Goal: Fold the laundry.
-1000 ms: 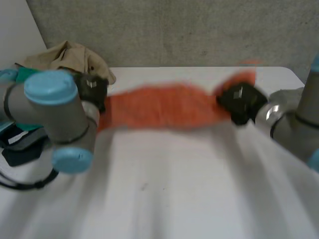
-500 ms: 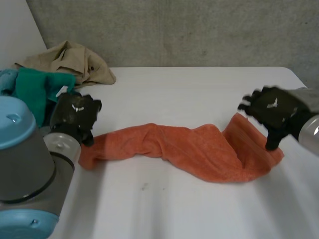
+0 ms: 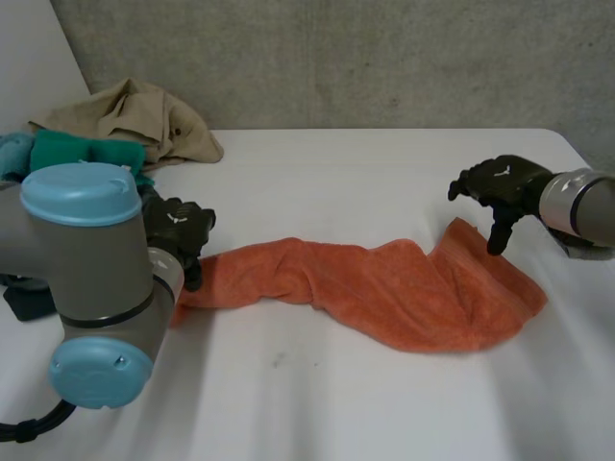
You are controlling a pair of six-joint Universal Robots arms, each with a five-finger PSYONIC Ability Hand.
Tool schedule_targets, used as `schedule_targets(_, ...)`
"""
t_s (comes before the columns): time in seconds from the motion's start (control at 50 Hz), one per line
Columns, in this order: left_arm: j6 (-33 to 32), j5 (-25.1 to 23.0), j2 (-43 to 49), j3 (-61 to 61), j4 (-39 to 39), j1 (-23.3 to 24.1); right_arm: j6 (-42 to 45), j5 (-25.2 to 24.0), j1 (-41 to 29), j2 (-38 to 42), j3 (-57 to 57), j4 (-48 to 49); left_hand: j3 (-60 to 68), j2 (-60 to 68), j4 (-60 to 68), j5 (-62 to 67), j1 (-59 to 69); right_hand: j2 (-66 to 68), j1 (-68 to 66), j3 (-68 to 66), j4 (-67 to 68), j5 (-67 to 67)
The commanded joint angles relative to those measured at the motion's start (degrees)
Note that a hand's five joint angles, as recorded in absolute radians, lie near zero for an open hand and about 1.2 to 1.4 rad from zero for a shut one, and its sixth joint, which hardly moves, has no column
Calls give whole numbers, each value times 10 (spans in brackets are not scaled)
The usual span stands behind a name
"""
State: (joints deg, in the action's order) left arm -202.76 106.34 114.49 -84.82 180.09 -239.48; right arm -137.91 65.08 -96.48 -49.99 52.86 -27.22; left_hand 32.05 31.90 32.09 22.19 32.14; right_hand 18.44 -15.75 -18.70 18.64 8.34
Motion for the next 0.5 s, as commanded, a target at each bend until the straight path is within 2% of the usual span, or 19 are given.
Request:
schedule_targets(0.02, -3, -1, 28, 12, -10, -16, 76, 6, -9, 52, -22, 1, 120, 121, 119, 118, 119, 43, -70, -40, 41, 44)
schedule_targets(0.14, -4, -3, 49, 30, -12, -19, 97, 12, -25, 89, -45, 1, 264, 266, 264, 263, 263, 56, -83, -53, 54, 57)
schedule_targets(0.26, -4, -4, 68, 44, -13, -20, 101, 34, -34, 119, -67, 1, 326, 328, 326, 325, 326, 128, -155, -126, 126, 129)
schedule_targets(0.34, -5, -5, 88, 61, -17, -21, 105, 45, -38, 134, -92, 1, 476, 477, 475, 475, 475, 419, -445, -416, 417, 420)
schedule_targets(0.36, -9, -5, 98, 72, -19, -22, 107, 47, -39, 136, -102, 2, 479, 481, 479, 478, 479, 589, -616, -587, 587, 590)
schedule_targets(0.5, -78, 1, 149, 181, -14, -23, 104, 46, -40, 146, -181, 31, 479, 481, 479, 478, 479, 616, -643, -613, 614, 617)
